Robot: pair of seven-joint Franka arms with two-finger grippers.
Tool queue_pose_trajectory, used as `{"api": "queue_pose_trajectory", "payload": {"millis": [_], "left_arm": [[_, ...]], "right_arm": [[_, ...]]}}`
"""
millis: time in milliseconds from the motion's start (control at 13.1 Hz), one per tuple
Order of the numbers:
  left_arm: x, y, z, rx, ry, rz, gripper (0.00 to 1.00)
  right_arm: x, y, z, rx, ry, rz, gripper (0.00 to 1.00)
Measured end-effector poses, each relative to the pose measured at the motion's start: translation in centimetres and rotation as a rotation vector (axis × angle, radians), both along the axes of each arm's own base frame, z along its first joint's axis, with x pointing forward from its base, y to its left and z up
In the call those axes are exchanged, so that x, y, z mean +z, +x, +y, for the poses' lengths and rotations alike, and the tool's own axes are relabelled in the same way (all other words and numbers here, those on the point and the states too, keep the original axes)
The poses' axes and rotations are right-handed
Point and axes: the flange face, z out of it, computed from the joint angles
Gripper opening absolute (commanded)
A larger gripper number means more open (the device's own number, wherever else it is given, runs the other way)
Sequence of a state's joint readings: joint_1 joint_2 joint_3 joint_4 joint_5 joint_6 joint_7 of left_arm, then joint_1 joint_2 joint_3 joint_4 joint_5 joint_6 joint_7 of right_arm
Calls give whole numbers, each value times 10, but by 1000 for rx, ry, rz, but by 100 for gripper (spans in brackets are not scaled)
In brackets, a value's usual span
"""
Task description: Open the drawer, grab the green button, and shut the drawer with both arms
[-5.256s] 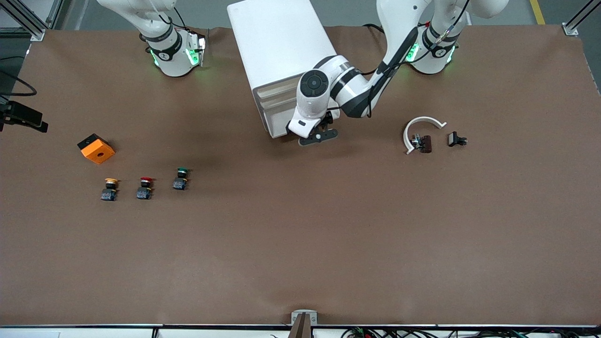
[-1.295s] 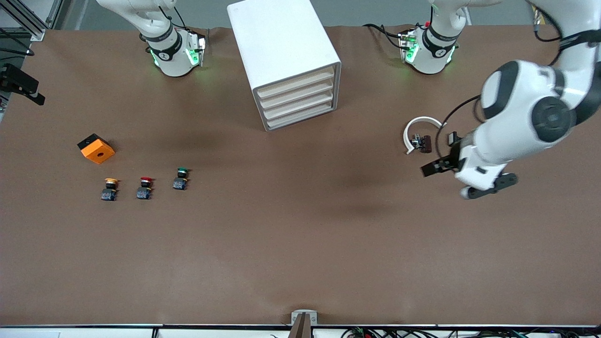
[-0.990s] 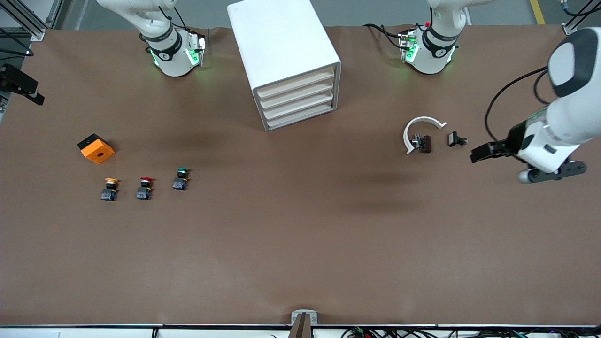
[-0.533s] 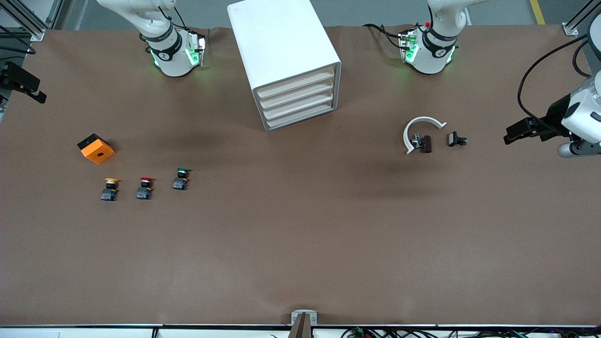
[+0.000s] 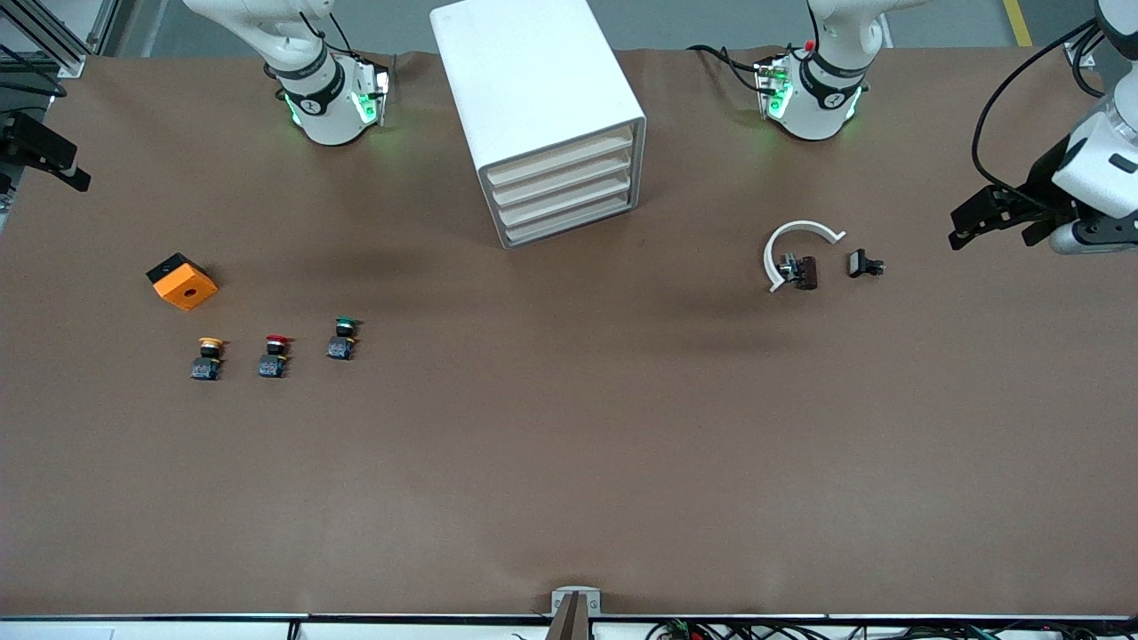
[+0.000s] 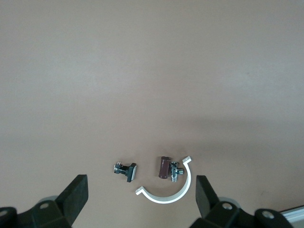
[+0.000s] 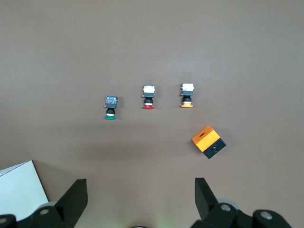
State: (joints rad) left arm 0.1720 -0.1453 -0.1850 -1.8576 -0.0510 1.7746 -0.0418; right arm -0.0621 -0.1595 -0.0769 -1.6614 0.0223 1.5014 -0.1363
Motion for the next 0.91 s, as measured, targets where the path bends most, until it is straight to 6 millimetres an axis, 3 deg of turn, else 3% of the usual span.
{"api": "queue_pose_trajectory", "payload": {"millis": [533,914], "left_arm": [[7,0,6,-8,-7,-12,100],[30,-5,4,-14,-7,5,100]], "right_arm": [[3,-1,-9,-42,0,-7,100],[15,-4,-19,-44,-16,-32,100]]}}
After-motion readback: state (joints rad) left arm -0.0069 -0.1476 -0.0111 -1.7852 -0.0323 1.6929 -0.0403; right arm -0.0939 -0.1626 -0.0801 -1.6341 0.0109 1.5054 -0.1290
